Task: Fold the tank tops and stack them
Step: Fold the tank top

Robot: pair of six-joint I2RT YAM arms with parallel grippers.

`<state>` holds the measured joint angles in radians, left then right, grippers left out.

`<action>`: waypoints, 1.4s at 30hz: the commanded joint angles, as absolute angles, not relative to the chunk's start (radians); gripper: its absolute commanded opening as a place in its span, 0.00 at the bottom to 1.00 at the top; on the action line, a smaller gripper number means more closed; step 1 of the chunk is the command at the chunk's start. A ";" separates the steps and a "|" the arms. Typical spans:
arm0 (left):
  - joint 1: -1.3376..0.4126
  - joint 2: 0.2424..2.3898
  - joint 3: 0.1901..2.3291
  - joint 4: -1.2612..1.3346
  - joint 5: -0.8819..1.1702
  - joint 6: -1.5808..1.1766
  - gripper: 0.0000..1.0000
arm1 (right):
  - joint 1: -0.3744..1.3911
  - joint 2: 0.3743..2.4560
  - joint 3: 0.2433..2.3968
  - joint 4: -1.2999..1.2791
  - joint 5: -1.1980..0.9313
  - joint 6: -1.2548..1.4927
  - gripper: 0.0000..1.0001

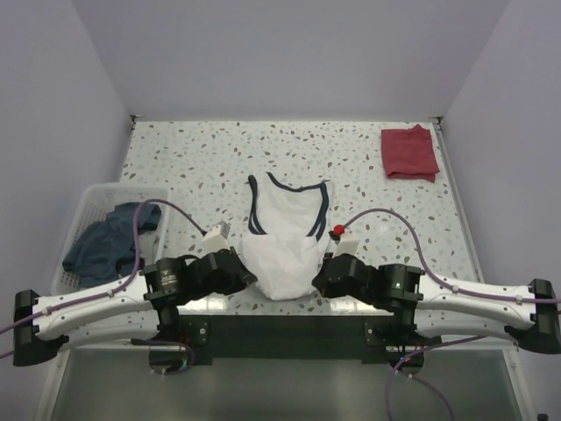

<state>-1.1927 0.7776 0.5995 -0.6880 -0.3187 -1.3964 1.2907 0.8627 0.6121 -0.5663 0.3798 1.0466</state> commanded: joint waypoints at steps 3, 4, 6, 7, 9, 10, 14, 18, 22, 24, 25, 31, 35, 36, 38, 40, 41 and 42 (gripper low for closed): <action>-1.172 0.856 0.871 -0.772 -0.592 -1.346 0.00 | 1.263 0.925 0.877 -0.727 0.669 1.001 0.00; -1.101 0.900 0.921 -0.756 -0.588 -1.265 0.00 | 1.235 0.971 0.943 -0.735 0.669 0.974 0.00; -0.992 0.943 0.952 -0.672 -0.487 -1.169 0.00 | 1.113 1.017 0.983 -0.697 0.582 0.870 0.00; -0.903 0.980 0.962 -0.635 -0.454 -1.101 0.00 | 1.071 1.057 1.005 -0.637 0.551 0.836 0.00; -0.835 1.017 0.963 -0.505 -0.376 -1.045 0.00 | 0.961 1.104 1.032 -0.598 0.476 0.758 0.00; -0.768 1.066 0.974 -0.441 -0.348 -1.011 0.00 | 0.922 1.167 1.067 -0.571 0.438 0.738 0.00; -0.644 1.218 1.038 -0.310 -0.220 -0.959 0.00 | 0.726 1.334 1.153 -0.502 0.277 0.646 0.00; -0.539 1.443 1.156 -0.186 -0.121 -0.911 0.00 | 0.582 1.495 1.247 -0.451 0.178 0.618 0.00; -0.441 1.671 1.291 -0.098 -0.043 -0.881 0.00 | 0.477 1.681 1.398 -0.442 0.137 0.594 0.02; -0.419 1.806 1.359 -0.056 0.030 -0.847 0.20 | 0.431 1.800 1.457 -0.451 0.115 0.589 0.20; -0.399 1.847 1.386 -0.045 0.060 -0.844 0.30 | 0.420 1.828 1.509 -0.471 0.112 0.592 0.28; -0.354 1.852 1.413 0.032 0.103 -0.801 0.63 | 0.397 1.850 1.586 -0.523 0.161 0.552 0.68; -0.357 1.792 1.430 -0.104 0.028 -0.765 0.60 | 0.406 1.763 1.497 -0.517 0.166 0.560 0.65; -0.357 1.767 1.410 -0.129 0.006 -0.762 0.59 | 0.413 1.743 1.462 -0.506 0.161 0.571 0.64; -0.357 1.746 1.384 -0.211 -0.079 -0.762 0.56 | 0.437 1.686 1.350 -0.480 0.181 0.581 0.62; -0.356 1.712 1.306 -0.236 -0.122 -0.762 0.53 | 0.443 1.655 1.234 -0.434 0.186 0.610 0.60; -0.357 1.700 1.270 -0.235 -0.139 -0.770 0.52 | 0.445 1.637 1.195 -0.411 0.184 0.621 0.59; -0.356 1.677 1.190 -0.220 -0.132 -0.790 0.50 | 0.443 1.632 1.162 -0.387 0.183 0.633 0.57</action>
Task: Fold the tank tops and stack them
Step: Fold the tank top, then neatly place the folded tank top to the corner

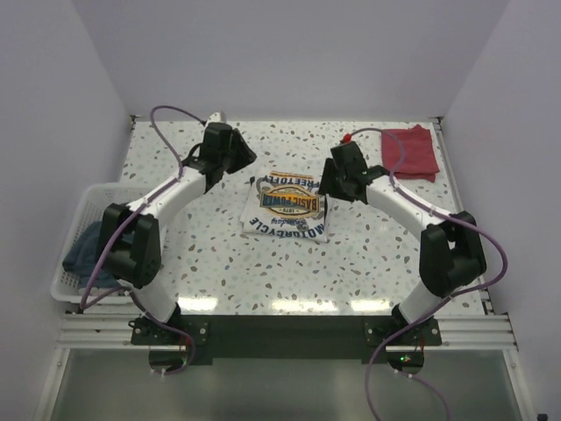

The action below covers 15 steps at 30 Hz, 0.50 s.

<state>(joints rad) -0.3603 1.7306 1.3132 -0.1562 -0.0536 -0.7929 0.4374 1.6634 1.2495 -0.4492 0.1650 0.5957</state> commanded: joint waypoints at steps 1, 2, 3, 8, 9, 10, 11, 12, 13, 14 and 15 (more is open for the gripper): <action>-0.356 1.666 1.149 -0.187 -0.126 -0.798 0.44 | 0.443 1.634 1.120 -0.344 0.164 0.634 0.56; -0.356 1.658 1.116 -0.180 -0.124 -0.810 0.40 | 0.443 1.637 1.103 -0.319 0.157 0.630 0.56; -0.356 1.651 1.057 -0.170 -0.120 -0.825 0.36 | 0.443 1.652 1.092 -0.296 0.150 0.629 0.56; -0.356 1.660 0.967 -0.118 -0.115 -0.842 0.29 | 0.442 1.750 1.112 -0.230 0.109 0.600 0.57; -0.356 1.670 0.947 -0.112 -0.109 -0.842 0.29 | 0.439 1.782 1.123 -0.227 0.109 0.600 0.57; -0.359 1.674 0.939 -0.095 -0.103 -0.842 0.27 | 0.437 1.798 1.130 -0.227 0.106 0.600 0.57; -0.357 1.681 0.922 -0.088 -0.091 -0.842 0.27 | 0.436 1.808 1.137 -0.227 0.103 0.604 0.56; -0.362 1.695 0.914 -0.072 -0.081 -0.845 0.26 | 0.434 1.824 1.149 -0.222 0.100 0.606 0.56; -0.365 1.701 0.905 -0.060 -0.072 -0.848 0.25 | 0.433 1.848 1.158 -0.219 0.098 0.606 0.56; -0.371 1.712 0.888 -0.051 -0.055 -0.854 0.24 | 0.433 1.865 1.172 -0.219 0.095 0.601 0.56; -0.391 1.716 0.882 -0.034 -0.052 -0.859 0.24 | 0.433 1.881 1.202 -0.221 0.094 0.597 0.56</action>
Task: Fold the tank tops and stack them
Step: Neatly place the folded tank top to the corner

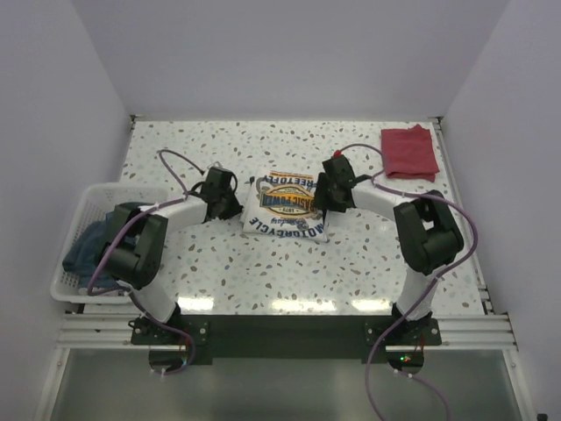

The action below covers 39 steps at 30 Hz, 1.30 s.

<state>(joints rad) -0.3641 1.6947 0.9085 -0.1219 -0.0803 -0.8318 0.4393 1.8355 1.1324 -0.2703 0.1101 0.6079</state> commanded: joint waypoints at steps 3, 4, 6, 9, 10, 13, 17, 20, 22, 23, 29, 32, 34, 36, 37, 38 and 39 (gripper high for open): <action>-0.457 1.723 0.864 -0.021 -0.048 -0.883 0.21 | 0.428 1.951 1.290 -0.227 0.084 0.578 0.56; -0.475 1.720 0.861 -0.032 -0.055 -0.896 0.19 | 0.423 1.976 1.320 -0.229 0.077 0.574 0.56; -0.536 1.686 0.836 -0.041 -0.075 -0.935 0.16 | 0.423 2.054 1.446 -0.233 0.031 0.552 0.56; -0.635 1.599 0.763 -0.037 -0.081 -1.030 0.16 | 0.423 2.201 1.704 -0.271 -0.041 0.512 0.57; -0.664 1.582 0.747 -0.016 -0.078 -1.052 0.21 | 0.423 2.235 1.777 -0.314 -0.066 0.499 0.58; -0.739 1.552 0.741 -0.015 -0.061 -1.072 0.30 | 0.423 2.316 1.986 -0.418 -0.004 0.456 0.67; -0.742 1.514 0.753 -0.026 -0.041 -1.026 0.43 | 0.403 2.263 2.065 -0.521 0.167 0.413 0.83; -0.744 1.482 0.770 -0.060 -0.005 -0.974 0.47 | 0.362 2.134 1.973 -0.552 0.216 0.442 0.85; -0.745 1.444 0.767 -0.098 -0.006 -0.957 0.47 | 0.330 2.010 1.823 -0.551 0.201 0.468 0.85; -0.746 1.392 0.764 -0.112 0.020 -0.948 0.47 | 0.322 1.969 1.759 -0.536 0.174 0.492 0.84; -0.745 1.333 0.906 -0.224 0.006 -0.904 0.42 | 0.324 1.737 1.294 -0.338 -0.050 0.595 0.81; -0.721 1.417 0.981 -0.230 0.017 -0.878 0.42 | 0.344 1.718 1.157 -0.224 -0.155 0.655 0.81; -0.707 1.472 1.012 -0.201 0.020 -0.862 0.42 | 0.367 1.718 1.088 -0.151 -0.178 0.696 0.80; -0.684 1.577 1.069 -0.184 0.026 -0.828 0.41 | 0.399 1.709 1.026 -0.082 -0.181 0.725 0.80; -0.677 1.616 1.092 -0.184 0.020 -0.813 0.40 | 0.411 1.709 1.019 -0.075 -0.157 0.733 0.80; -0.661 1.693 1.136 -0.186 0.018 -0.790 0.40 | 0.423 1.713 1.012 -0.069 -0.143 0.750 0.80; -0.655 1.727 1.150 -0.172 0.023 -0.779 0.38 | 0.439 1.721 0.997 -0.051 -0.131 0.758 0.80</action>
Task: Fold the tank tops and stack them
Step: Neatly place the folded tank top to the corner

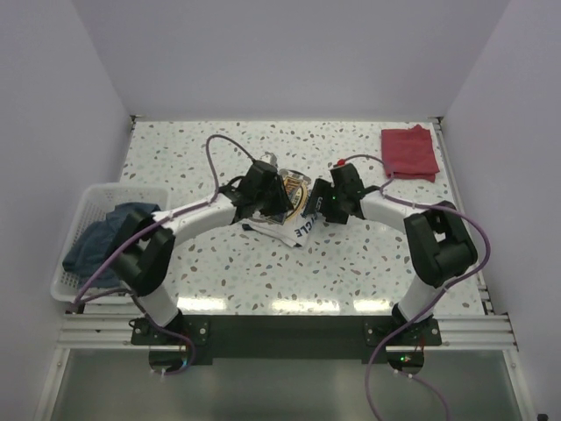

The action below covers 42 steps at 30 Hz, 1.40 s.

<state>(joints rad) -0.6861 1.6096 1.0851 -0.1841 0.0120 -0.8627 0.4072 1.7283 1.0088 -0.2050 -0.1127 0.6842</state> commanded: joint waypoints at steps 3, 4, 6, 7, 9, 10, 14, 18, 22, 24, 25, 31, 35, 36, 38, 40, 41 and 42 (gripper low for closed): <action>-0.626 1.837 1.198 -0.166 0.021 -0.769 0.36 | 0.456 1.733 0.950 0.020 -0.097 0.807 0.81; -0.620 1.857 1.206 -0.161 0.032 -0.769 0.35 | 0.463 1.741 0.939 0.034 -0.089 0.833 0.81; -0.606 1.897 1.215 -0.160 0.043 -0.772 0.34 | 0.475 1.765 0.922 0.054 -0.061 0.854 0.80; -0.604 1.905 1.223 -0.163 0.043 -0.772 0.34 | 0.480 1.772 0.917 0.058 -0.045 0.868 0.80; -0.604 1.922 1.226 -0.175 0.044 -0.769 0.34 | 0.488 1.781 0.897 0.061 0.015 0.885 0.79; -0.604 1.930 1.226 -0.179 0.048 -0.770 0.34 | 0.488 1.790 0.890 0.063 0.029 0.903 0.78; -0.604 1.936 1.209 -0.183 0.060 -0.767 0.34 | 0.486 1.822 0.851 0.107 0.092 0.936 0.75; -0.604 1.927 1.172 -0.166 0.090 -0.778 0.33 | 0.488 1.874 0.867 0.113 0.133 0.946 0.74; -0.607 1.910 1.147 -0.149 0.110 -0.784 0.33 | 0.489 1.925 0.928 0.091 0.146 0.922 0.61; -0.607 1.907 1.163 -0.155 0.115 -0.779 0.33 | 0.489 1.934 0.949 0.046 0.166 0.888 0.51; -0.607 1.899 1.176 -0.172 0.114 -0.763 0.33 | 0.489 1.933 0.981 0.023 0.179 0.875 0.30; -0.545 1.794 1.385 -0.329 0.091 -0.677 0.35 | 0.488 1.945 1.161 -0.241 0.271 0.706 0.00; -0.515 1.677 1.465 -0.399 0.081 -0.647 0.38 | 0.482 1.921 1.263 -0.377 0.360 0.597 0.00; -0.512 1.625 1.459 -0.402 0.084 -0.646 0.38 | 0.480 1.922 1.299 -0.408 0.377 0.544 0.00; -0.506 1.579 1.441 -0.403 0.095 -0.644 0.39 | 0.466 1.934 1.408 -0.493 0.417 0.480 0.00; -0.505 1.519 1.407 -0.408 0.107 -0.632 0.39 | 0.456 1.950 1.506 -0.523 0.481 0.373 0.00; -0.505 1.500 1.396 -0.413 0.104 -0.623 0.39 | 0.434 1.959 1.541 -0.564 0.500 0.339 0.00; -0.503 1.482 1.376 -0.419 0.088 -0.615 0.39 | 0.425 1.965 1.574 -0.575 0.527 0.265 0.00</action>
<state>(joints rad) -0.4999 1.5257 1.4063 -0.3637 0.0860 -0.6678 0.4664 1.9594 1.4536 -0.4454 0.3752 0.4797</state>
